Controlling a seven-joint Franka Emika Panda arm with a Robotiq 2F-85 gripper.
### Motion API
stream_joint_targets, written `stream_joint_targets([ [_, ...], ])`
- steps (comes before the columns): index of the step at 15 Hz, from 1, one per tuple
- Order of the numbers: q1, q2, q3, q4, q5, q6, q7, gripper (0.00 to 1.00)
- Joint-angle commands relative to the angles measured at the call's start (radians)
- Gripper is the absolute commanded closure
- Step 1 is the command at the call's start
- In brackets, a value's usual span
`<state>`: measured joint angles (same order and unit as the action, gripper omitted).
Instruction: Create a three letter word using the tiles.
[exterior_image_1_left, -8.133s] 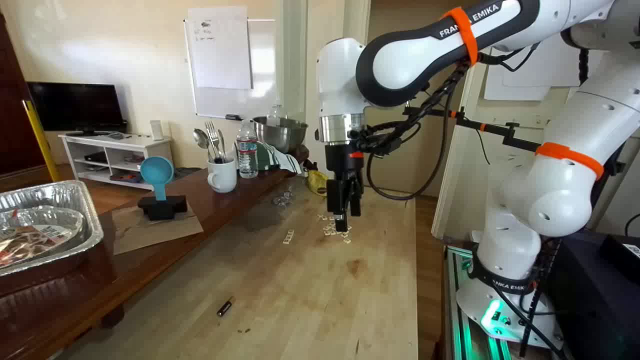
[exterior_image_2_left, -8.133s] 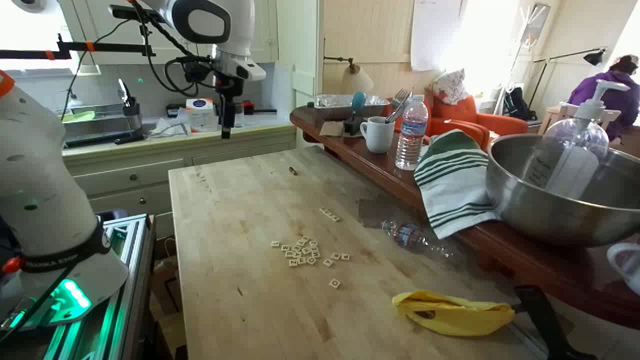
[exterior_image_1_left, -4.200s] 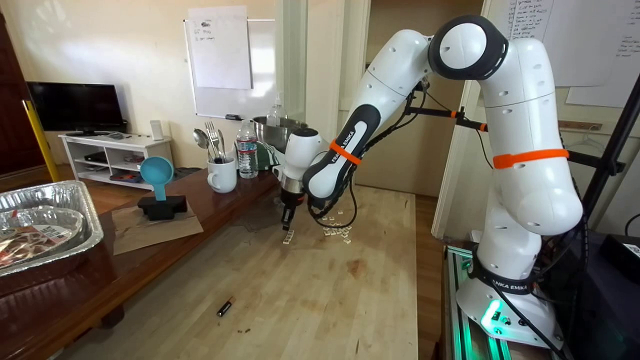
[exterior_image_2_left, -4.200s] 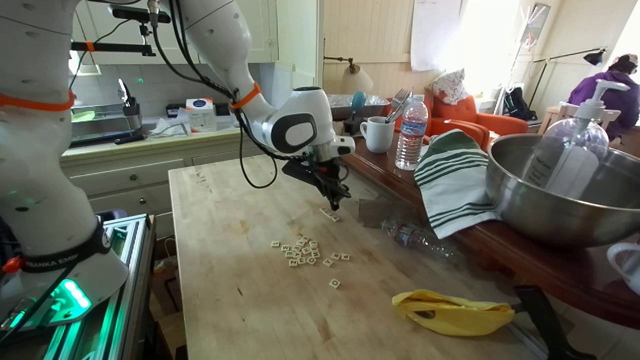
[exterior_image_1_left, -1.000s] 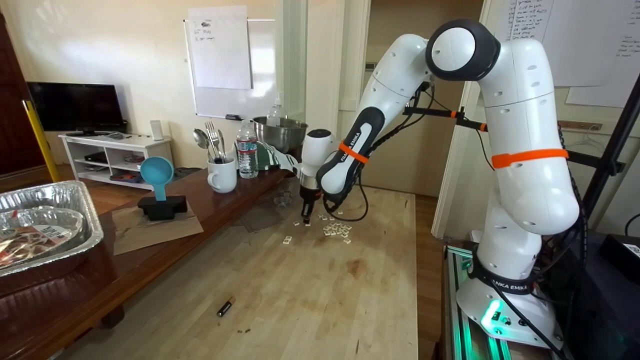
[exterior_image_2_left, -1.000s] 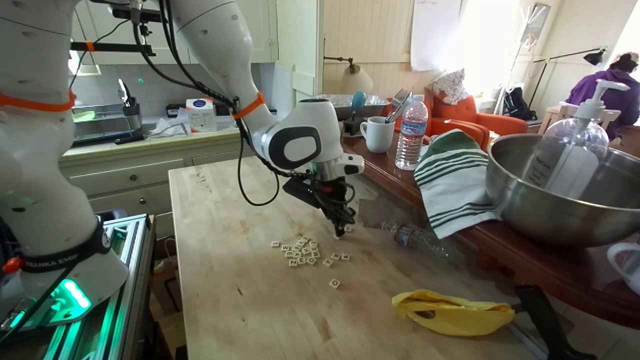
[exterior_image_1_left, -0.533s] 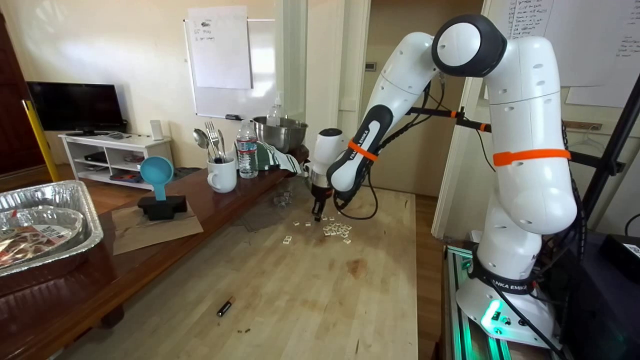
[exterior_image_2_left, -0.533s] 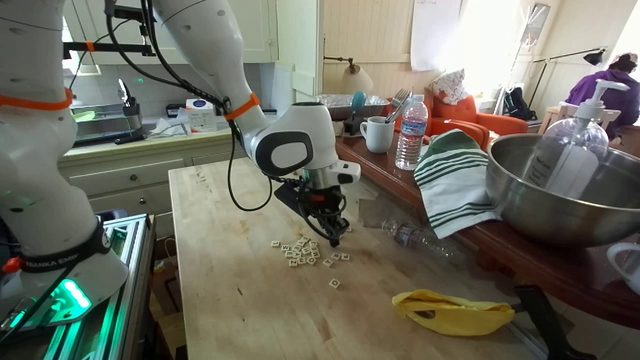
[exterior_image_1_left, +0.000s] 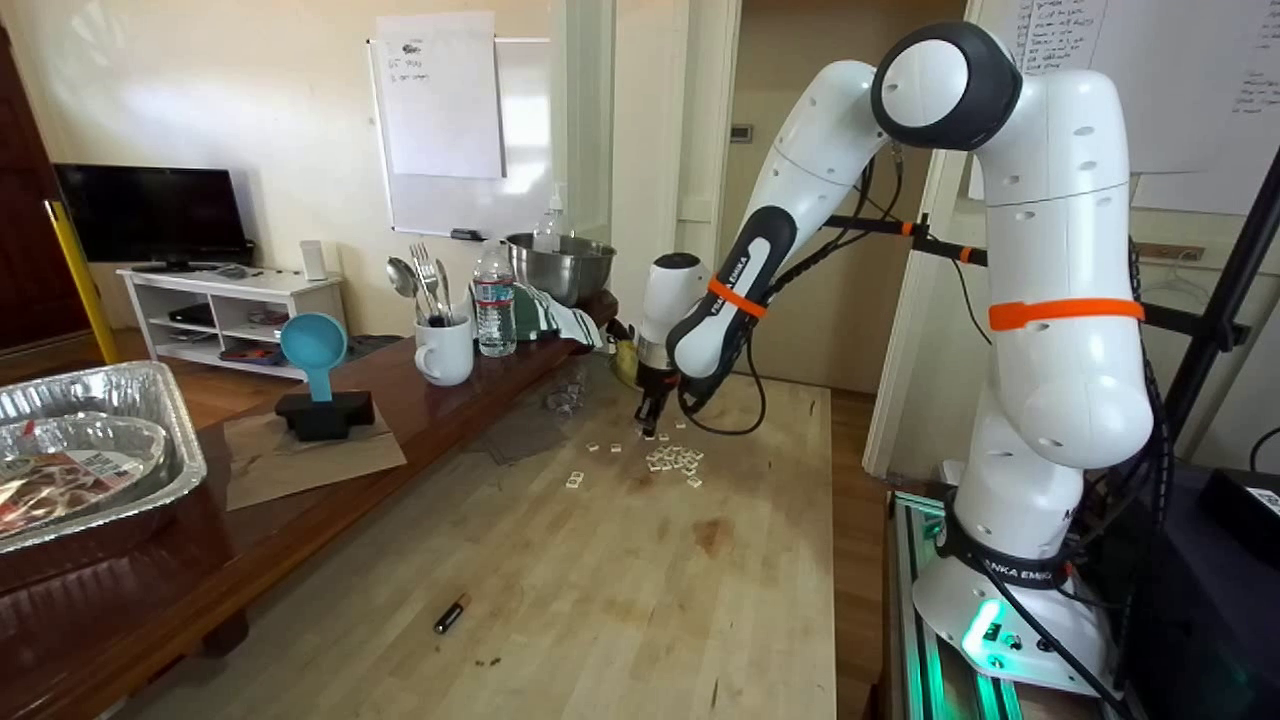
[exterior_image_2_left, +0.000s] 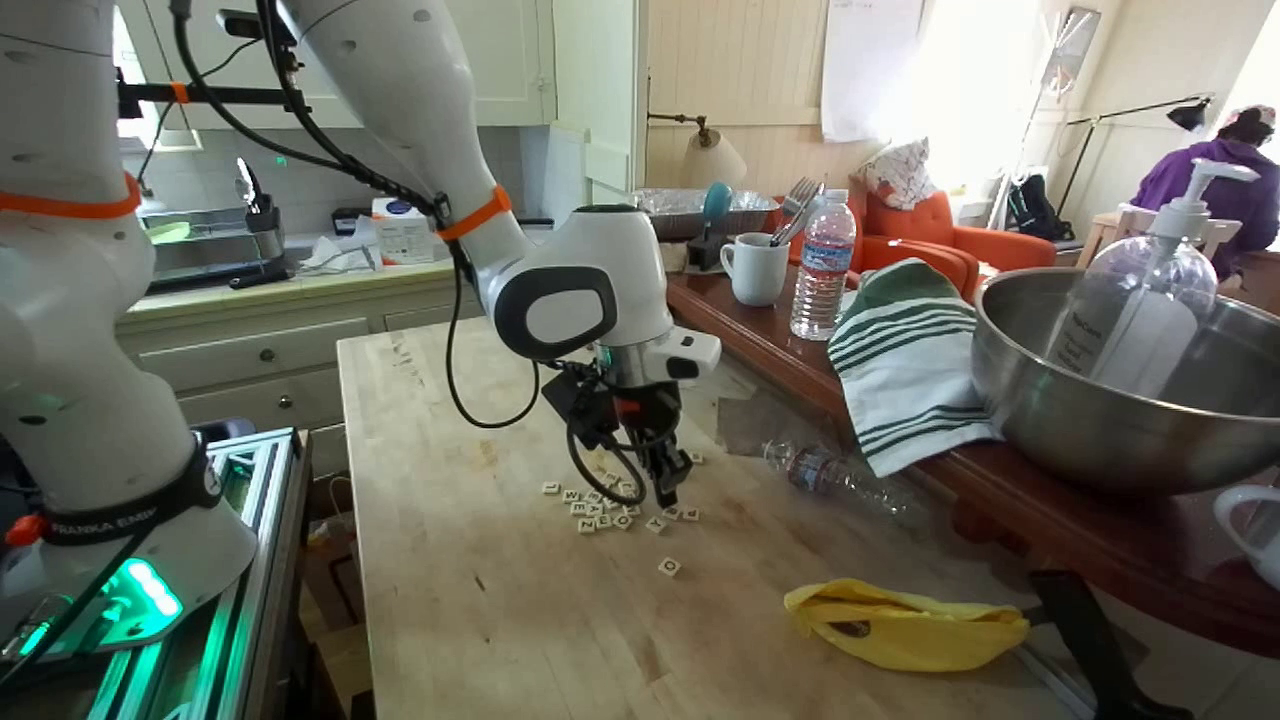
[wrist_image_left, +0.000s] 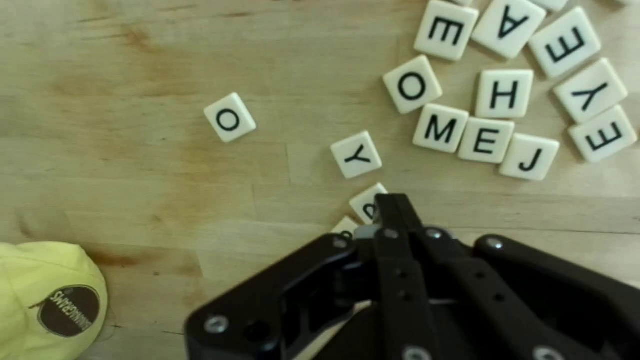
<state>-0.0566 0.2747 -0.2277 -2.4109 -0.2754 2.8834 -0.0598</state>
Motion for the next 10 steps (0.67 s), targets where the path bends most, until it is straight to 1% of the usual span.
stream_joint_targets([
  [1, 0.001, -0.010, -0.020, -0.029, -0.011, 0.036, 0.051, 1.00],
  [4, -0.003, 0.002, -0.020, -0.024, 0.000, 0.047, 0.066, 1.00],
  [10, -0.024, 0.029, 0.058, -0.014, 0.052, 0.021, -0.003, 1.00],
])
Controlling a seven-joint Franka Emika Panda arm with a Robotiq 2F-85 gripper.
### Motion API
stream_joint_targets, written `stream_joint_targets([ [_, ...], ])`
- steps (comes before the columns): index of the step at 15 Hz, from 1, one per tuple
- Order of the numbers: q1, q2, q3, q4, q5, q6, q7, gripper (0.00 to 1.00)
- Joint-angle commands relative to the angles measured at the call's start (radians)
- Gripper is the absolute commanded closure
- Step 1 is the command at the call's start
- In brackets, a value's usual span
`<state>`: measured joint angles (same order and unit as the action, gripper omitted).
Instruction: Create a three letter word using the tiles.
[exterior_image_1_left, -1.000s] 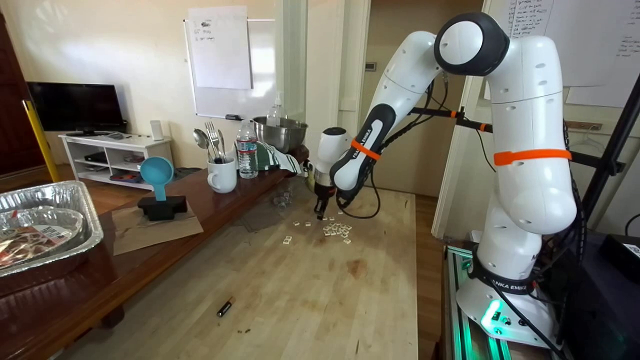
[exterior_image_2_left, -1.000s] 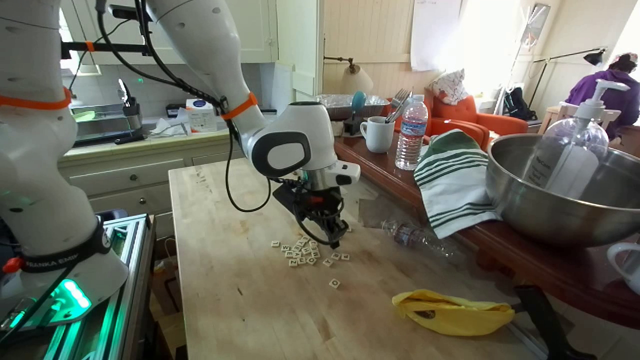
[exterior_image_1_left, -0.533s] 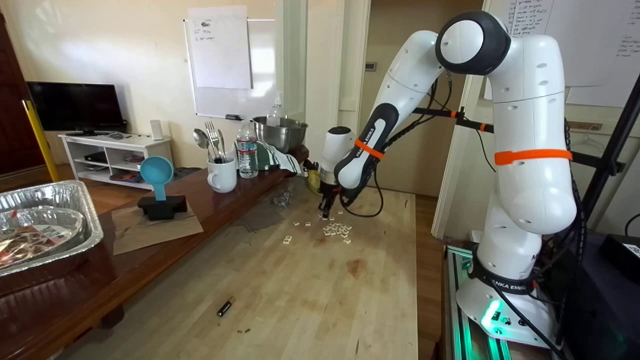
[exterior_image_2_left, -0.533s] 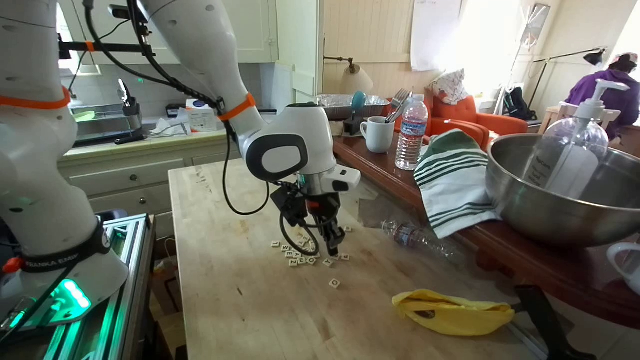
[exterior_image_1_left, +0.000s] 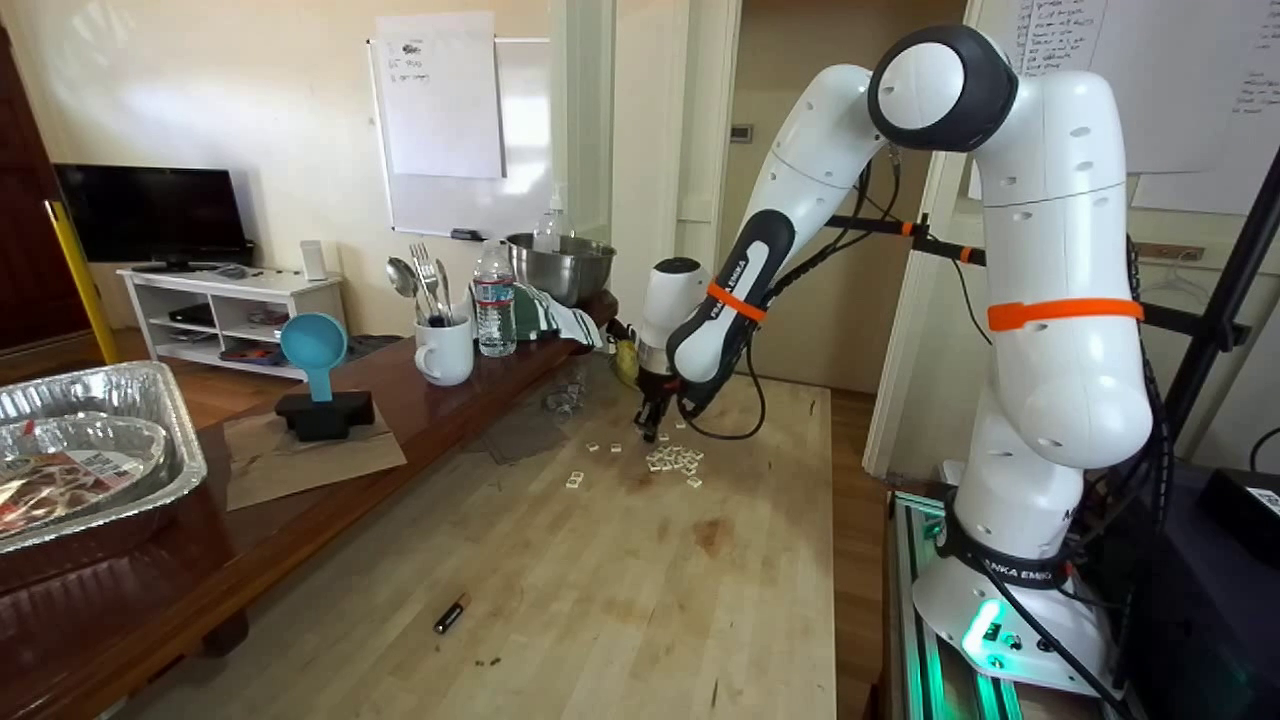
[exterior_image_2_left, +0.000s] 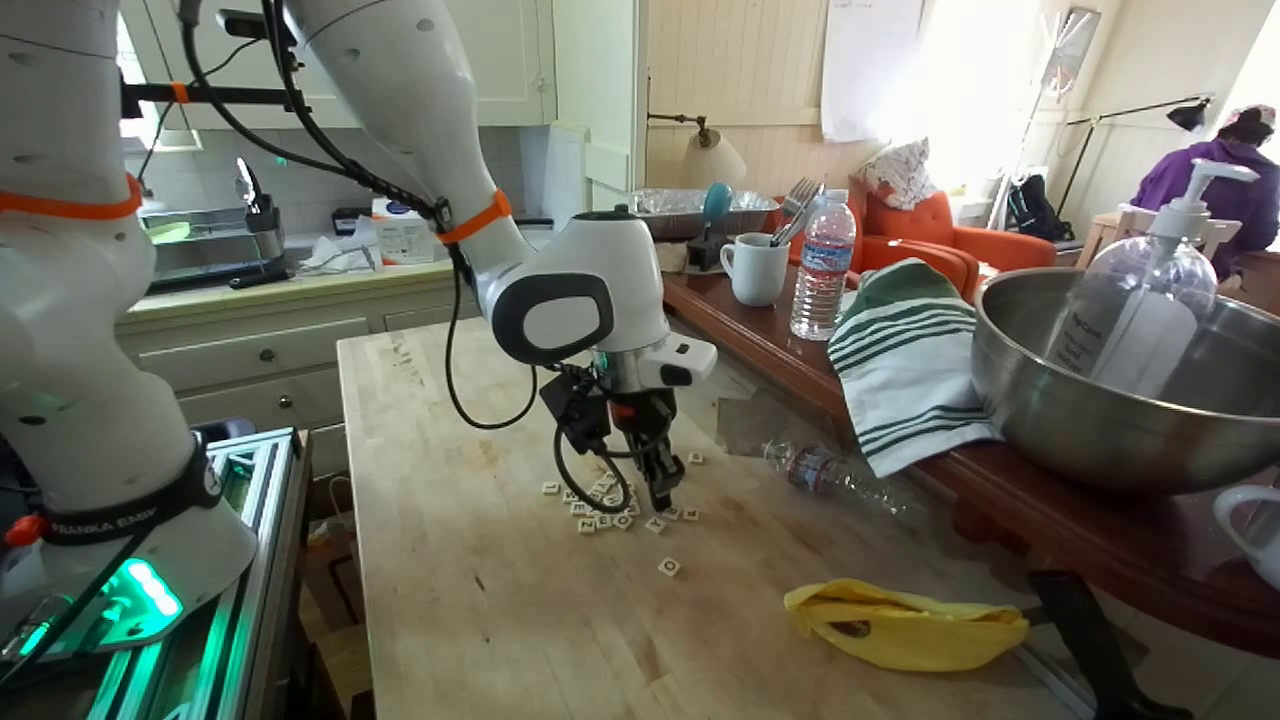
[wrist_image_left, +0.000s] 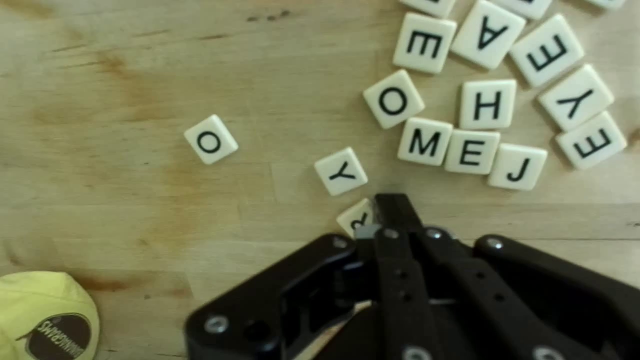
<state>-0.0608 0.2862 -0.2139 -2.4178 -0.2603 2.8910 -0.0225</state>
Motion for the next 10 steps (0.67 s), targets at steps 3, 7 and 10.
stream_joint_targets([
  [3, -0.029, 0.021, 0.083, -0.001, 0.058, 0.000, -0.083, 1.00],
  [7, -0.049, 0.013, 0.116, 0.000, 0.083, -0.003, -0.146, 1.00],
  [10, -0.036, -0.004, 0.087, 0.001, 0.055, -0.009, -0.128, 1.00],
])
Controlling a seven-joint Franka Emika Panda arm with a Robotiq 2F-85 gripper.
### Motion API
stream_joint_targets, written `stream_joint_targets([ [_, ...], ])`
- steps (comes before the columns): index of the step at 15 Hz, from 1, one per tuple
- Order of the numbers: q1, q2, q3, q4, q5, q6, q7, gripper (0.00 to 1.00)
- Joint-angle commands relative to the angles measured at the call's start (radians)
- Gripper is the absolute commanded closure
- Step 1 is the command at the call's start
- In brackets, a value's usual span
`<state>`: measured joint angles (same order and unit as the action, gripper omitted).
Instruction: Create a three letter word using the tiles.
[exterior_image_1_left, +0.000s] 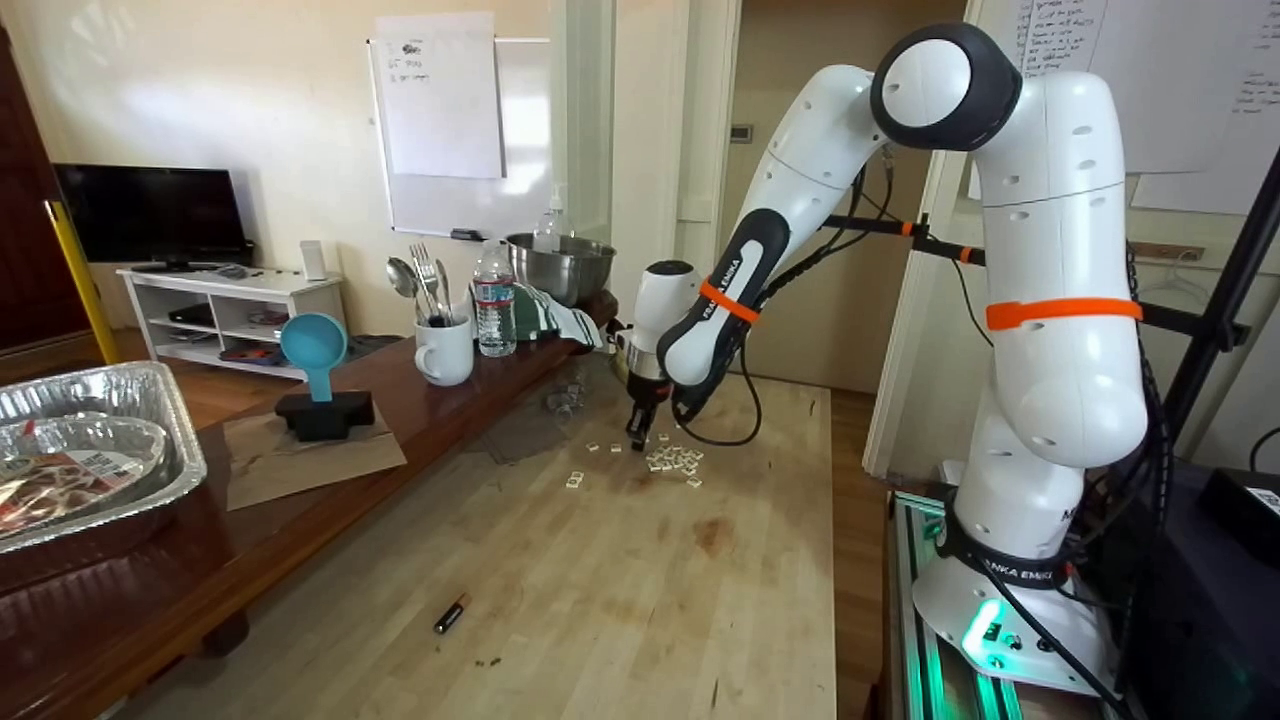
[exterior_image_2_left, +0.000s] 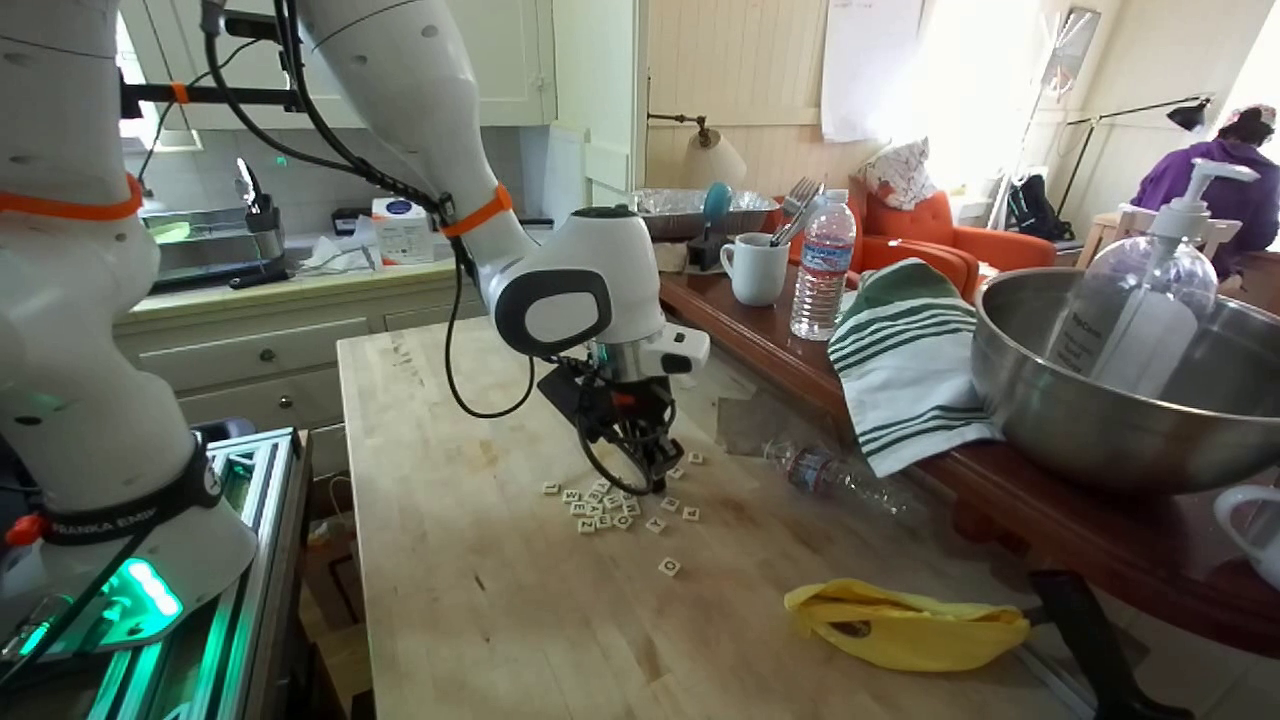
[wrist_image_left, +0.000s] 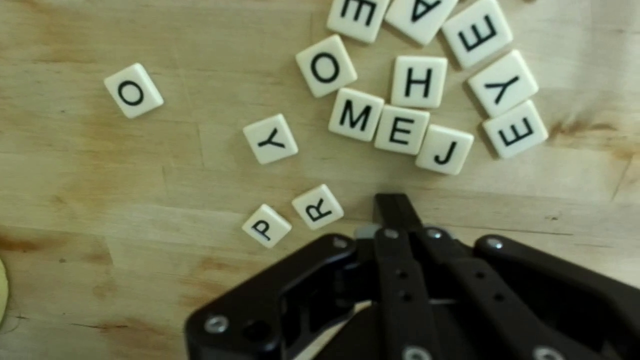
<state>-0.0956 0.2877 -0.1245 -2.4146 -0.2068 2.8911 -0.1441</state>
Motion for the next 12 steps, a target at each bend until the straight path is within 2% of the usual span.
stream_joint_targets([
  [1, 0.003, -0.008, -0.013, -0.004, -0.004, -0.004, 0.008, 1.00],
  [12, -0.021, -0.002, -0.035, 0.004, 0.055, 0.023, 0.061, 1.00],
])
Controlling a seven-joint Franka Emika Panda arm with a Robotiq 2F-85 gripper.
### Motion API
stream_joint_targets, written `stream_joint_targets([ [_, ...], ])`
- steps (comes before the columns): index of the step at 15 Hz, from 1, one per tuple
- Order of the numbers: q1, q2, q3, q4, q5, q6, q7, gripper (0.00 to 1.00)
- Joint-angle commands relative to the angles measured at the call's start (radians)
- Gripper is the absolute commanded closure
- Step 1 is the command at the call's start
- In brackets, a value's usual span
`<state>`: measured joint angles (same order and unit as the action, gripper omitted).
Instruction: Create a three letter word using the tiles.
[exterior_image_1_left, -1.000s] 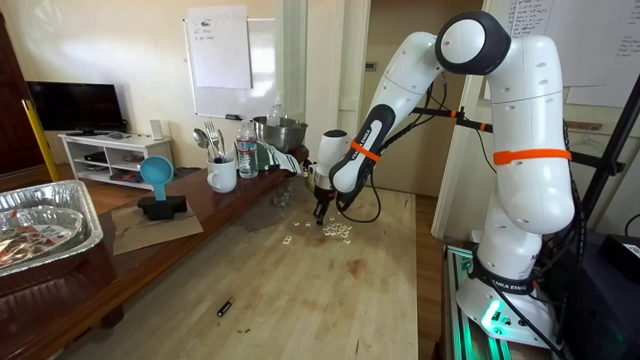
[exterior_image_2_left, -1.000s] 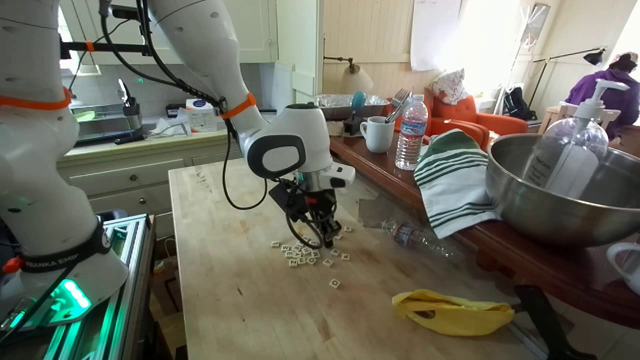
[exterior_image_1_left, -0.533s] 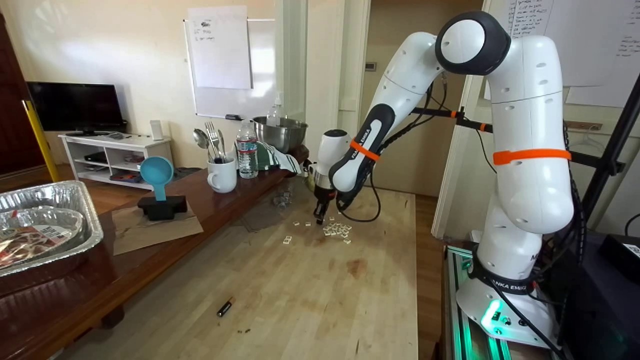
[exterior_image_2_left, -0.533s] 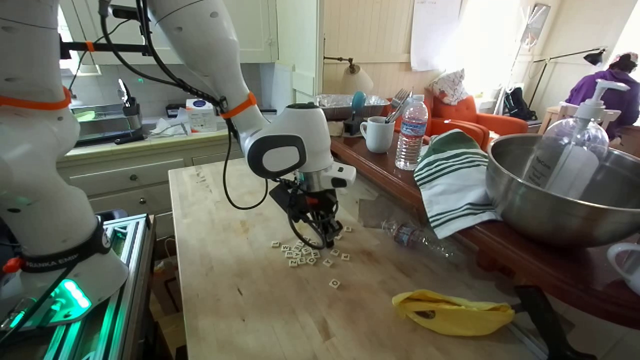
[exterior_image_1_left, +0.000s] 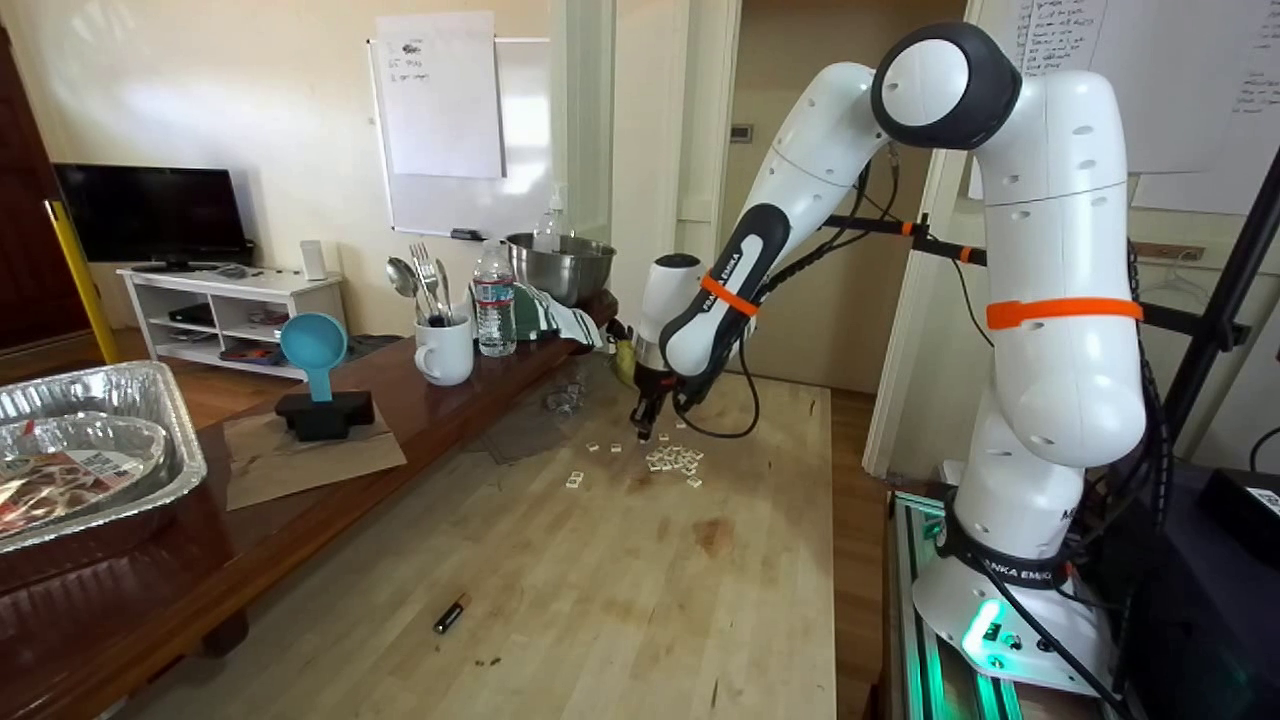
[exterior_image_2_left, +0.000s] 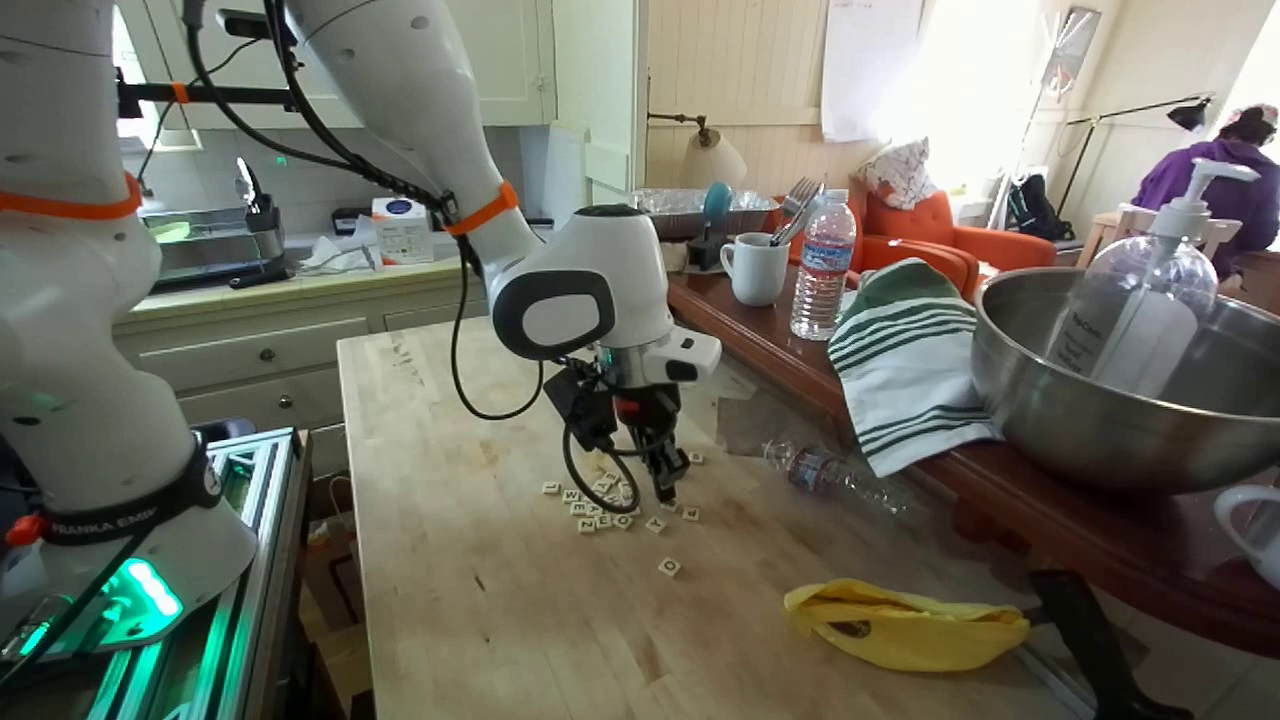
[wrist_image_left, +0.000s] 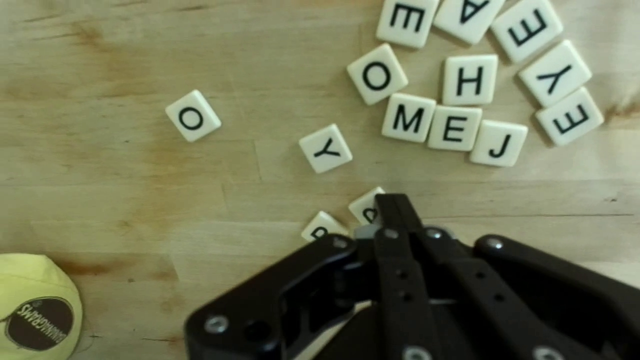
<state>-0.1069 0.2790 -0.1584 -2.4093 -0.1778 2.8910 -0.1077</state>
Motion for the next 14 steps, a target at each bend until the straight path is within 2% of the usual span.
stream_joint_targets([
  [1, -0.009, 0.012, -0.007, 0.002, 0.029, 0.025, 0.039, 1.00],
  [7, -0.005, 0.040, -0.013, 0.017, 0.044, 0.019, 0.067, 1.00],
  [11, -0.017, 0.048, 0.029, 0.020, 0.056, -0.006, 0.011, 1.00],
  [14, -0.035, 0.039, 0.086, 0.010, 0.067, -0.014, -0.082, 1.00],
])
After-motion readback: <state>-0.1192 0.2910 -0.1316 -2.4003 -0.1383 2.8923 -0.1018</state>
